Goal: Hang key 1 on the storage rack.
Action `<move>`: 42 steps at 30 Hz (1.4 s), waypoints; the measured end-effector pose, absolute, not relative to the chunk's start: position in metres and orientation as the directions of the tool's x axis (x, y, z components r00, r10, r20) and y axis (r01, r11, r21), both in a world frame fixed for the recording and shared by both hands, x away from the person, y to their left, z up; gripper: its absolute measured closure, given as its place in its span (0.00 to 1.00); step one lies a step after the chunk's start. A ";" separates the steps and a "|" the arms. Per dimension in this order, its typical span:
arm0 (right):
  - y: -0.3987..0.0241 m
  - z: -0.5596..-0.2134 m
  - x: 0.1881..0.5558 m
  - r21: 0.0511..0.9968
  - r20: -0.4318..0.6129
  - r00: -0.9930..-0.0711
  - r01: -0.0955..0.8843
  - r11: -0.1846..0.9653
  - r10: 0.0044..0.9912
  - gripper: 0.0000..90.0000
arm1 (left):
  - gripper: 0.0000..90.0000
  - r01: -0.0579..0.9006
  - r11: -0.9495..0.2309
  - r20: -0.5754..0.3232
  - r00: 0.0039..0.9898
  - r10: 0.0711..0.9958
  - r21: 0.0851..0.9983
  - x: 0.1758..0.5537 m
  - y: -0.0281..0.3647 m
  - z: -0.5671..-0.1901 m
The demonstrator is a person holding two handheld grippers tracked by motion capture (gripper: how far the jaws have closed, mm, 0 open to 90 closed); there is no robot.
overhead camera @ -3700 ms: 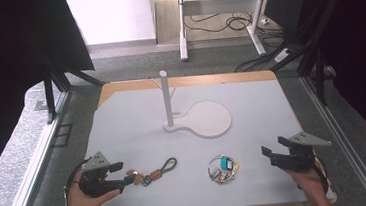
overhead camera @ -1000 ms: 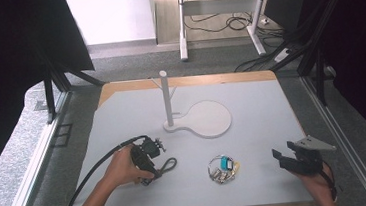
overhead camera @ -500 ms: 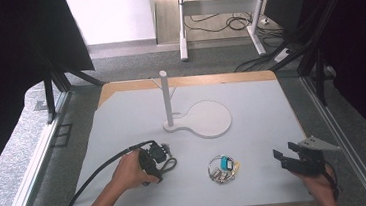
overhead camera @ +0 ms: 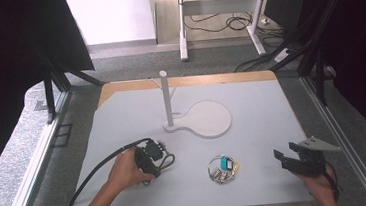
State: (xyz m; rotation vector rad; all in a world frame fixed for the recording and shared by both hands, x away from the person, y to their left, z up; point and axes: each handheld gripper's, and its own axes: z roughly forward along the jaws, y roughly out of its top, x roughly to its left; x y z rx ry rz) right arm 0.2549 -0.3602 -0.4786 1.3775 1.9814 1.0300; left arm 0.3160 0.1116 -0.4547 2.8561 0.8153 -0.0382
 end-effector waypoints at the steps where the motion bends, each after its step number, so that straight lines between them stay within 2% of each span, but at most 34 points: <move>1: -0.360 -0.478 0.255 0.816 0.015 -0.353 0.545 0.193 0.936 0.38 | 0.74 0.534 -0.828 -0.078 0.845 0.528 0.172 0.317 0.116 -0.449; 11: -0.357 -0.477 0.254 0.818 0.007 -0.359 0.539 0.201 0.933 0.38 | 0.74 0.601 -0.734 -0.137 0.794 0.592 0.314 0.324 0.148 -0.409; 42: -0.360 -0.478 0.254 0.808 0.001 -0.345 0.553 0.203 0.938 0.37 | 0.74 0.622 -0.693 -0.123 0.770 0.626 0.366 0.364 0.153 -0.347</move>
